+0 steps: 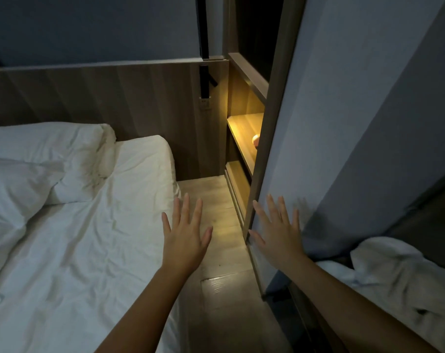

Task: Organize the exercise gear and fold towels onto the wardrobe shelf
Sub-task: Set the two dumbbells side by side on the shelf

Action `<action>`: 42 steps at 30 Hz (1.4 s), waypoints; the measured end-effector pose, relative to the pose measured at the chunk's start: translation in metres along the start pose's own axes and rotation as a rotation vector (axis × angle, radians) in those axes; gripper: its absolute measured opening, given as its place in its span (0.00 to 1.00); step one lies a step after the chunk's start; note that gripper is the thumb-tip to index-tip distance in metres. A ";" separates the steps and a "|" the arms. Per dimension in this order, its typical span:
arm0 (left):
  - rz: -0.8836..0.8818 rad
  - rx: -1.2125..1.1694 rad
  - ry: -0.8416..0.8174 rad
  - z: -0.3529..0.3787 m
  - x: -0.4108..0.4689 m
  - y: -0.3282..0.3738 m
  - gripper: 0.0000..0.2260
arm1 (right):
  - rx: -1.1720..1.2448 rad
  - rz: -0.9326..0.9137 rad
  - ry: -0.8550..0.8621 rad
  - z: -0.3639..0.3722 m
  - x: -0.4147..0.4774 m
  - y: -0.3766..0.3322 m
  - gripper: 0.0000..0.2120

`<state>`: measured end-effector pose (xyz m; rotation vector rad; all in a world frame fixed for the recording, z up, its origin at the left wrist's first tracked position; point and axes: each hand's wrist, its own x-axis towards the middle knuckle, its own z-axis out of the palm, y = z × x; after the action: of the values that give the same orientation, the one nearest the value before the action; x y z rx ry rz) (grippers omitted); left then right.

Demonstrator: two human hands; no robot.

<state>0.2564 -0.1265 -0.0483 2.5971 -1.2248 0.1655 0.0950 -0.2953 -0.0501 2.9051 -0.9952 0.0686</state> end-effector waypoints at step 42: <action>0.294 -0.012 -0.329 0.173 0.592 -0.140 0.30 | 0.086 0.282 -0.266 0.096 0.547 -0.026 0.33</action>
<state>0.7400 -0.5286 -0.1136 2.4876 -1.7111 -0.2228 0.5449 -0.6167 -0.1119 2.8792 -1.4737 -0.2738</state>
